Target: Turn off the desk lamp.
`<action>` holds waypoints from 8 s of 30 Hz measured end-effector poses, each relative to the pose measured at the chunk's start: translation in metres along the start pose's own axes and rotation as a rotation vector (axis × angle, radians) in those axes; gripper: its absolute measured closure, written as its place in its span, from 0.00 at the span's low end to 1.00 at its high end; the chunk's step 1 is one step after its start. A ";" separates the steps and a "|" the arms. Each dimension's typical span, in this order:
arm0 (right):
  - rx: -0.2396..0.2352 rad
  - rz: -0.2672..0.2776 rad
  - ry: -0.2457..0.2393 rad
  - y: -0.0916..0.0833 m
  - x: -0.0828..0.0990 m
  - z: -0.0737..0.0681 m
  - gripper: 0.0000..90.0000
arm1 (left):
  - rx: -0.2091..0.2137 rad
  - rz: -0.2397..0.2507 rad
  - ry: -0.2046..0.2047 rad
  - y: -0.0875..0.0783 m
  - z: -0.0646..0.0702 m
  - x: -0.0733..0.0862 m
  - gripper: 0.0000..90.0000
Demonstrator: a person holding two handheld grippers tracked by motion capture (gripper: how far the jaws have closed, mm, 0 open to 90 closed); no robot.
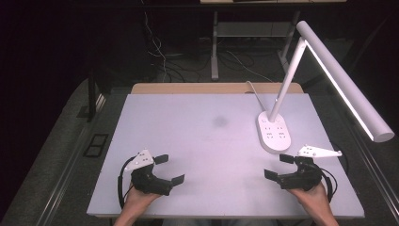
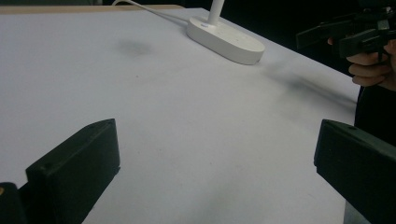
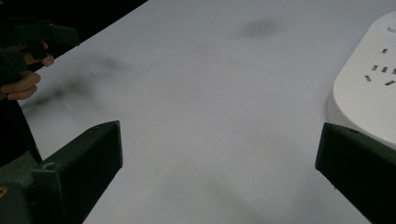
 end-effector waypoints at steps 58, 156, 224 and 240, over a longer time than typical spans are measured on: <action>0.013 -0.071 0.013 -0.019 -0.040 0.021 0.01 | -0.029 0.003 -0.023 -0.004 -0.005 0.002 0.00; 0.197 -0.059 0.258 0.050 -0.098 0.189 1.00 | -0.041 0.015 -0.034 -0.009 -0.010 0.001 0.00; 0.227 -0.053 0.260 0.069 -0.093 0.188 1.00 | -0.047 0.018 -0.029 -0.011 -0.012 0.001 0.00; 0.205 -0.039 0.284 0.068 -0.091 0.189 1.00 | -0.052 0.023 -0.024 -0.012 -0.011 0.000 0.00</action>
Point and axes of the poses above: each handheld gripper's, and its own axes: y roughly forward along the jaws, x roughly out of its underside, z roughly to its right, the point moved 7 cm from there along y, roughly forward along the jaws, and after that the axes turned 4 degrees about y, right-handed, at the moved point
